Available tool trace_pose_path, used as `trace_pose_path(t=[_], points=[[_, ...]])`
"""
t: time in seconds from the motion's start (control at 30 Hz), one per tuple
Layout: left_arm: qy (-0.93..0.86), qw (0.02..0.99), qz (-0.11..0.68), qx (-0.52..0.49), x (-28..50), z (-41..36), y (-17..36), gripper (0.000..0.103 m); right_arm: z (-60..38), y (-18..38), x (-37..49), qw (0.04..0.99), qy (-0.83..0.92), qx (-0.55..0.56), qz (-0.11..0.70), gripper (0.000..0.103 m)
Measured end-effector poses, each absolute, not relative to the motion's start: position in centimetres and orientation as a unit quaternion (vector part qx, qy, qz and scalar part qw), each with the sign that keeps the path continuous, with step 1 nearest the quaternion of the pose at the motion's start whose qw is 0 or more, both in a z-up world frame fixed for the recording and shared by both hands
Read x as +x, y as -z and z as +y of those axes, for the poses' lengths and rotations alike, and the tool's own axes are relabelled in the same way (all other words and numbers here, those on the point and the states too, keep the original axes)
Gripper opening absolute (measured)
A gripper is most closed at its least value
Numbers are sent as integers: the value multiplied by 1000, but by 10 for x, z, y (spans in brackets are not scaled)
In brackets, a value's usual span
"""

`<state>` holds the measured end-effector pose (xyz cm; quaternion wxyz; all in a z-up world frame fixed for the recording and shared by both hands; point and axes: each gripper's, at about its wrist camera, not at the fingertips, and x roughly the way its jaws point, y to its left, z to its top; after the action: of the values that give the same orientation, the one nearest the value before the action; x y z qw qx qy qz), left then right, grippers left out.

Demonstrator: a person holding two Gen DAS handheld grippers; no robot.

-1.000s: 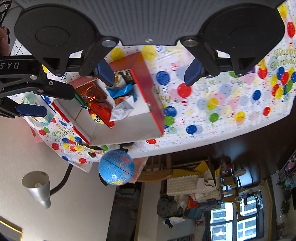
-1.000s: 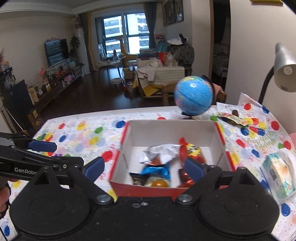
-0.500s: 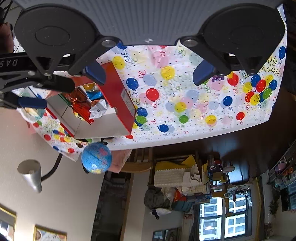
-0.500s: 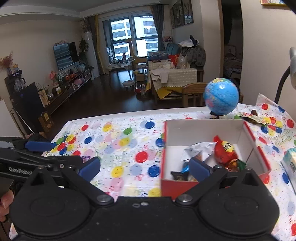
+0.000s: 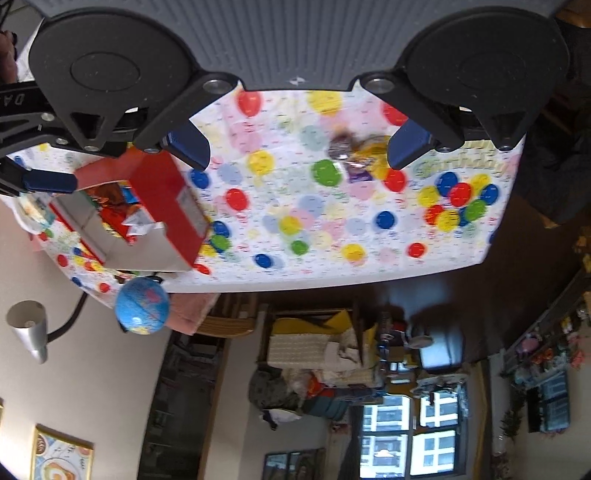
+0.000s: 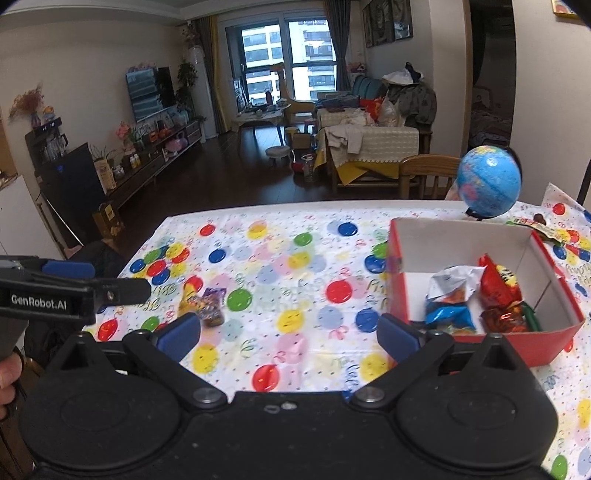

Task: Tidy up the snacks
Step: 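Move both tools back toward the M&M bag and foil candy on the table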

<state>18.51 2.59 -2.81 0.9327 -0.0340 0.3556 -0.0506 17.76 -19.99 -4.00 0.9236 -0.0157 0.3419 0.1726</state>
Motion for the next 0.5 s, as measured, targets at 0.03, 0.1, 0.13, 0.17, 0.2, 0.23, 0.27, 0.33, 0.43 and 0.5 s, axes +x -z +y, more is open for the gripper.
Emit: trace_pose_path(t=[0.03, 0.1, 0.13, 0.17, 0.2, 0.23, 0.27, 0.33, 0.43, 0.5], points=[[46, 933, 355, -31, 184, 30, 30, 103, -196, 42, 178, 923, -173, -16, 343, 102], [42, 931, 360, -33, 184, 36, 34, 103, -190, 45, 178, 922, -173, -17, 346, 102], [41, 930, 364, -35, 185, 39, 37, 103, -187, 48, 178, 921, -174, -17, 347, 102], [39, 928, 369, -37, 186, 42, 40, 103, -184, 50, 178, 920, -175, -18, 349, 102], [36, 926, 373, -39, 187, 45, 43, 103, -182, 52, 180, 919, -176, -20, 351, 102], [34, 925, 377, -41, 189, 48, 46, 103, -178, 54, 181, 918, -178, -23, 353, 102], [29, 923, 381, -44, 191, 50, 50, 103, -175, 57, 183, 917, -181, -27, 354, 102], [23, 920, 387, -51, 196, 55, 58, 103, -169, 63, 188, 915, -188, -36, 356, 102], [11, 915, 398, -63, 204, 63, 70, 103, -160, 74, 198, 908, -205, -48, 362, 102], [0, 909, 410, -69, 212, 68, 79, 103, -153, 82, 206, 902, -219, -56, 368, 99]])
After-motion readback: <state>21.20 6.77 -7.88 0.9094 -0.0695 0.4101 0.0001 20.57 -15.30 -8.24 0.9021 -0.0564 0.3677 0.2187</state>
